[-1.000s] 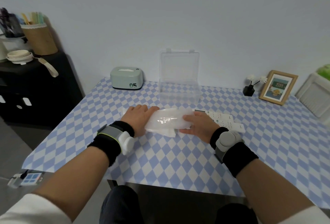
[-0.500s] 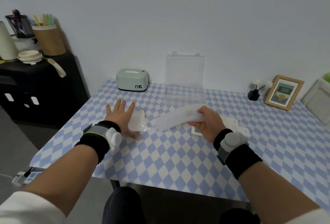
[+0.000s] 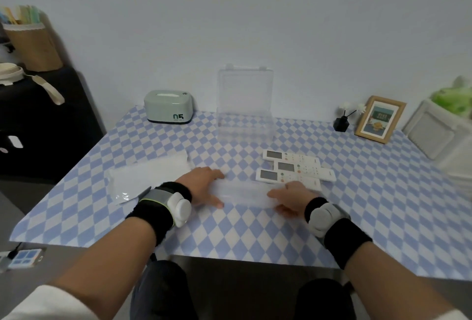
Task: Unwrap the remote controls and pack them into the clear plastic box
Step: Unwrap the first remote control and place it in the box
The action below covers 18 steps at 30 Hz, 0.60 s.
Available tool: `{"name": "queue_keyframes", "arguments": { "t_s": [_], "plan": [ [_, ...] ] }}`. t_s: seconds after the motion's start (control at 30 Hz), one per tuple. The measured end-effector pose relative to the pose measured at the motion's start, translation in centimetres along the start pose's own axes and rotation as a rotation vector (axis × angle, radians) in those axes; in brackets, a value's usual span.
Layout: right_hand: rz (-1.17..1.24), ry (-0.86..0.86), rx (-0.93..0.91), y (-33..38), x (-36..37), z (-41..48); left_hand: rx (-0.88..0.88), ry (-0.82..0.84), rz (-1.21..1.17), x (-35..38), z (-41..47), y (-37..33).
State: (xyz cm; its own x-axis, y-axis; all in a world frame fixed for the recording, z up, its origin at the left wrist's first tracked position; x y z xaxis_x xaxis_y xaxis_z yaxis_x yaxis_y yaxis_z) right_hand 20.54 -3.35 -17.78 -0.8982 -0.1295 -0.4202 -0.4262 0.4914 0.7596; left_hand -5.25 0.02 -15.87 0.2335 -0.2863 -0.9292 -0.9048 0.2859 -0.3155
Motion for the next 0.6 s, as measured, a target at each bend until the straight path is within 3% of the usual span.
{"name": "queue_keyframes", "arguments": {
  "t_s": [0.17,0.37,0.6],
  "plan": [
    [-0.51,-0.186,-0.123,0.7,-3.7,0.0,-0.048,-0.067,0.004,-0.1,0.1,0.6],
    [-0.558,-0.285,-0.211,1.0,-5.3,-0.8,-0.23,-0.109,-0.018,-0.9,-1.3,2.6],
    [-0.548,-0.331,-0.301,1.8,-4.9,-0.7,-0.221,-0.122,-0.019,-2.0,-1.0,1.6]
  ]
}}
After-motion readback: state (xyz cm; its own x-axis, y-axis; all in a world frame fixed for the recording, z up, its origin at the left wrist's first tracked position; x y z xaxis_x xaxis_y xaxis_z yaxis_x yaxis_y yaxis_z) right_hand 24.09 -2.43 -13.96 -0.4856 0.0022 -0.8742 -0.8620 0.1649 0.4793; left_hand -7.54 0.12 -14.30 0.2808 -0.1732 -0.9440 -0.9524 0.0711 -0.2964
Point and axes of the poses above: each hand's wrist, its own z-axis towards the middle knuckle, its own x-axis out of the palm, y = z × x, the point moved 9 cm from there along z, towards the middle knuckle, and after that the axes turned 1 degree about x, right-handed, at the moved point
